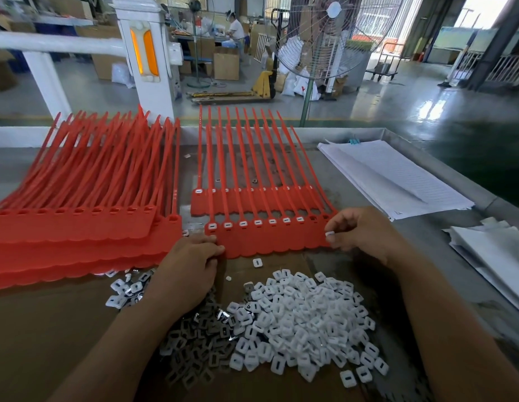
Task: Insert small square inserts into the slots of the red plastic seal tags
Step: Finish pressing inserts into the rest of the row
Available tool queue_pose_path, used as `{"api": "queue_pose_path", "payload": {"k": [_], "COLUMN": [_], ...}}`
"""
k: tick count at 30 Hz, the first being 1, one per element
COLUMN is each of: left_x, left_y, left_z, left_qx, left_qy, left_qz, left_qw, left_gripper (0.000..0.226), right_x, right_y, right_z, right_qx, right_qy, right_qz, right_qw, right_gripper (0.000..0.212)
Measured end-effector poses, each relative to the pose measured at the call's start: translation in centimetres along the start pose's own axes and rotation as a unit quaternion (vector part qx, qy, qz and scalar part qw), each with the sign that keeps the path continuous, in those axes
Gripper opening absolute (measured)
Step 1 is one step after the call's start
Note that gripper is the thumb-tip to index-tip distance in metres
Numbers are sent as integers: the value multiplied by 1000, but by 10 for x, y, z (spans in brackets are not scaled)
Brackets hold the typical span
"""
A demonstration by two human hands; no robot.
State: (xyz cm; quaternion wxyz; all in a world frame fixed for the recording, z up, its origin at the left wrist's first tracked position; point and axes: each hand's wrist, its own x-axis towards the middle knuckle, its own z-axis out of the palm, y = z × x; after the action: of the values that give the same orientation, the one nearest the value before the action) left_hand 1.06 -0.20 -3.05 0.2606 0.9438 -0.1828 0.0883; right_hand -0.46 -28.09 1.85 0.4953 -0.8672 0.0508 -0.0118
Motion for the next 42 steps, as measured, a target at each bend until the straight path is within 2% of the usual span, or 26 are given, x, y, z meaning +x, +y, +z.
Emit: {"api": "queue_pose_path", "payload": {"k": [3,8,26,29,36,42], "left_x": [0,1,-1,-1,-1,0], "left_y": [1,2,0,1,2,2], "left_z": [0,-1,-2,-2,-2,-2], "left_qx": [0,-6,-13,-11,-3,-3], "left_qy": [0,-4,-13,-11,-4,-7], "left_qz": [-2,-12,-10,-9,-7,-7], "left_qw": [1000,1000,1000,1000,1000,1000], "left_gripper": [34,33,34,34,33,34], "right_x": [6,24,64,65,71,77], "right_y": [-1,-5,15,15,13,7], "right_z": [2,4,19,20,21,19], "right_qx": [7,-53,-179,-185,-201,-209], "right_qy": [34,83,38,28,34,33], "right_qz": [-6,-37,-76,-69,-28,35], "right_qw": [999,994,980,980,979,977], "right_gripper": [16,7,6,9,34,31]}}
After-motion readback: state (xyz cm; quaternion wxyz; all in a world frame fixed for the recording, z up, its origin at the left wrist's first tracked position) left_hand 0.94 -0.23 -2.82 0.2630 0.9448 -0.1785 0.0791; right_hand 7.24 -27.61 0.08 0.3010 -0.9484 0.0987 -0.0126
